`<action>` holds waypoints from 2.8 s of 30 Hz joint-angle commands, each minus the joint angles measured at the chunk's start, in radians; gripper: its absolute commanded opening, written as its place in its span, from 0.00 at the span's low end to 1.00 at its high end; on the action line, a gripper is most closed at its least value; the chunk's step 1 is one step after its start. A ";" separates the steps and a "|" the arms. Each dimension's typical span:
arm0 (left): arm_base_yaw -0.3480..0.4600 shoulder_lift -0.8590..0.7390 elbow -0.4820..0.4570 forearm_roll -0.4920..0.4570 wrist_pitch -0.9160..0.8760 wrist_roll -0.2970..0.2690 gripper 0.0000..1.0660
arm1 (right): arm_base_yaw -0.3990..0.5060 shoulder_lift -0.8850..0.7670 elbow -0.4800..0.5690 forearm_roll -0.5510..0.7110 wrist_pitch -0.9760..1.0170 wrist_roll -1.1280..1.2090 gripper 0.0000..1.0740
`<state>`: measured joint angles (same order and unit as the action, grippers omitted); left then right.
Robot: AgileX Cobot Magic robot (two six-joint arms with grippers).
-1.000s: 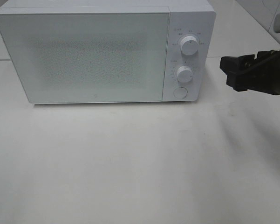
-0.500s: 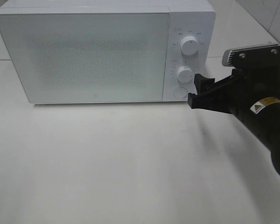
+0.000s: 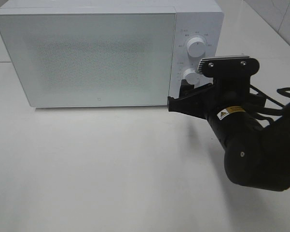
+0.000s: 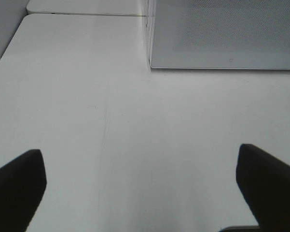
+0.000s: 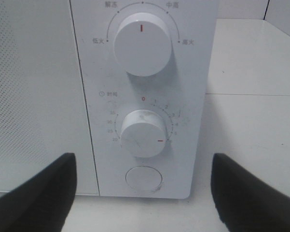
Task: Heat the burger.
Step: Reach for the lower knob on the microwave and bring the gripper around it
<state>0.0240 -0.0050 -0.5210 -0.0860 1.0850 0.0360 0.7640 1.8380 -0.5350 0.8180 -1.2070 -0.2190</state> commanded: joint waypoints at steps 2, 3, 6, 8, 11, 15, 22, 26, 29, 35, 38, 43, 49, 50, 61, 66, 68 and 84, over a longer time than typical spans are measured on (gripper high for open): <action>0.000 -0.022 0.004 0.000 -0.013 -0.008 0.94 | 0.004 0.054 -0.056 0.001 -0.066 -0.017 0.70; 0.000 -0.022 0.004 0.000 -0.013 -0.008 0.94 | -0.002 0.077 -0.078 0.001 -0.088 -0.021 0.70; 0.000 -0.022 0.004 0.000 -0.013 -0.008 0.94 | -0.002 0.108 -0.112 0.010 -0.111 -0.046 0.70; 0.000 -0.022 0.004 0.001 -0.013 -0.008 0.94 | -0.004 0.126 -0.137 0.012 -0.113 -0.062 0.70; 0.000 -0.022 0.004 0.001 -0.013 -0.008 0.94 | -0.028 0.155 -0.169 0.001 -0.100 -0.062 0.70; 0.000 -0.022 0.004 0.001 -0.013 -0.008 0.94 | -0.056 0.166 -0.192 -0.008 -0.089 -0.061 0.70; 0.000 -0.022 0.004 0.001 -0.013 -0.008 0.94 | -0.109 0.193 -0.237 -0.057 -0.075 -0.058 0.70; 0.000 -0.022 0.004 0.001 -0.013 -0.008 0.94 | -0.118 0.213 -0.251 -0.057 -0.073 -0.051 0.70; 0.000 -0.022 0.004 0.001 -0.013 -0.008 0.94 | -0.119 0.227 -0.263 -0.055 -0.071 -0.046 0.70; 0.000 -0.022 0.004 0.001 -0.013 -0.008 0.94 | -0.119 0.235 -0.291 -0.056 -0.062 -0.046 0.70; 0.000 -0.021 0.004 0.001 -0.013 -0.008 0.94 | -0.119 0.235 -0.300 -0.055 -0.062 -0.047 0.69; 0.000 -0.021 0.004 0.001 -0.013 -0.008 0.94 | -0.119 0.235 -0.300 -0.054 -0.053 -0.047 0.62; 0.000 -0.021 0.004 0.001 -0.013 -0.008 0.94 | -0.119 0.235 -0.300 -0.053 -0.025 -0.047 0.45; 0.000 -0.021 0.004 0.001 -0.013 -0.008 0.94 | -0.119 0.236 -0.300 -0.053 -0.003 -0.047 0.38; 0.000 -0.021 0.004 0.001 -0.013 -0.008 0.94 | -0.119 0.236 -0.300 -0.056 0.023 -0.035 0.13; 0.000 -0.021 0.004 0.001 -0.013 -0.008 0.94 | -0.119 0.236 -0.300 -0.060 0.030 0.078 0.06; 0.000 -0.021 0.004 0.001 -0.013 -0.008 0.94 | -0.119 0.236 -0.300 -0.061 0.033 0.112 0.06; 0.000 -0.021 0.004 0.001 -0.013 -0.008 0.94 | -0.119 0.236 -0.300 -0.126 0.179 1.063 0.06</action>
<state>0.0240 -0.0050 -0.5210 -0.0860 1.0850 0.0360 0.6480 2.0700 -0.8150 0.8130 -1.1590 0.6550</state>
